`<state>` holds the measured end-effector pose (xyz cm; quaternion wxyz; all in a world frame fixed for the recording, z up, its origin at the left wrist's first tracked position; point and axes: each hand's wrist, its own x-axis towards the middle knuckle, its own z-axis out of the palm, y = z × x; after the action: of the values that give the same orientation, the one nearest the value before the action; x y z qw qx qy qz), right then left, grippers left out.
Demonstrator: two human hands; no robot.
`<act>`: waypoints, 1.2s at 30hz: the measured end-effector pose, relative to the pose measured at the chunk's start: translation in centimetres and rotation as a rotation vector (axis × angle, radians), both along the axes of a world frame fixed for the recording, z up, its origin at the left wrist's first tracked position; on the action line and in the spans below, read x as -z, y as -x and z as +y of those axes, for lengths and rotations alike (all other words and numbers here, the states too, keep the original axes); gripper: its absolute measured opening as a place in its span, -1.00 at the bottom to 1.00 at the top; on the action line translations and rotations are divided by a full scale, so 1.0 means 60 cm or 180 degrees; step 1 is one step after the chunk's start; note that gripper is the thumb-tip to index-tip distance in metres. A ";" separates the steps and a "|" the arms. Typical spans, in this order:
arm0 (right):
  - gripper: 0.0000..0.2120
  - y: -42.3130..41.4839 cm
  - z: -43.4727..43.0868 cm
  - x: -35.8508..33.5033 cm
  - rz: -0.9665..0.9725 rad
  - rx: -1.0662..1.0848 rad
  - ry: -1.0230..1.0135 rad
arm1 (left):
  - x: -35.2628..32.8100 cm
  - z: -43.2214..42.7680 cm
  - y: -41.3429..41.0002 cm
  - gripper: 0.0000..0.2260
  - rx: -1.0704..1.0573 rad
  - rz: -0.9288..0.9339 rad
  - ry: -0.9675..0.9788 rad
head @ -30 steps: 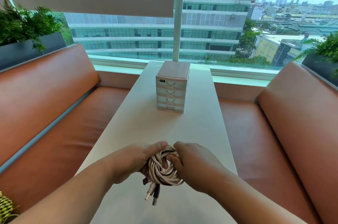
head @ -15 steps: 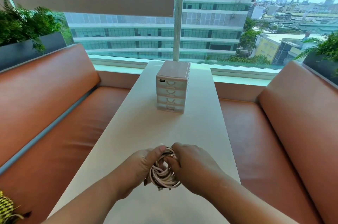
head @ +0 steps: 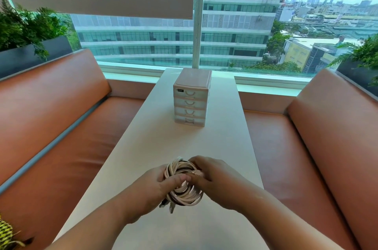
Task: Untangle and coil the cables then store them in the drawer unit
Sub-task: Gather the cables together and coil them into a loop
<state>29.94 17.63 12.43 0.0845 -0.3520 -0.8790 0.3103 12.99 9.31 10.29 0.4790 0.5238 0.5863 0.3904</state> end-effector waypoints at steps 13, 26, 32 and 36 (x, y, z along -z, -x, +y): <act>-0.73 -0.005 0.013 -0.001 0.0403 0.0281 0.0338 | 0.003 0.005 -0.008 -0.79 -0.0632 0.0397 0.0089; -0.84 0.009 -0.001 0.001 0.0301 0.0002 0.1120 | -0.004 -0.004 -0.013 -0.52 -0.0197 -0.0088 -0.0154; -0.91 0.012 -0.015 0.000 0.0478 0.0177 0.1255 | 0.011 -0.008 0.021 -0.33 -0.0348 -0.0145 -0.0153; -0.88 0.031 -0.026 -0.002 0.0632 0.0460 0.1077 | 0.022 -0.005 0.022 -0.41 -0.0948 -0.0192 -0.0421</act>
<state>28.10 16.05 12.52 0.1325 -0.3910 -0.7742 0.4798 11.67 8.99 9.00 0.3977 0.4495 0.6159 0.5104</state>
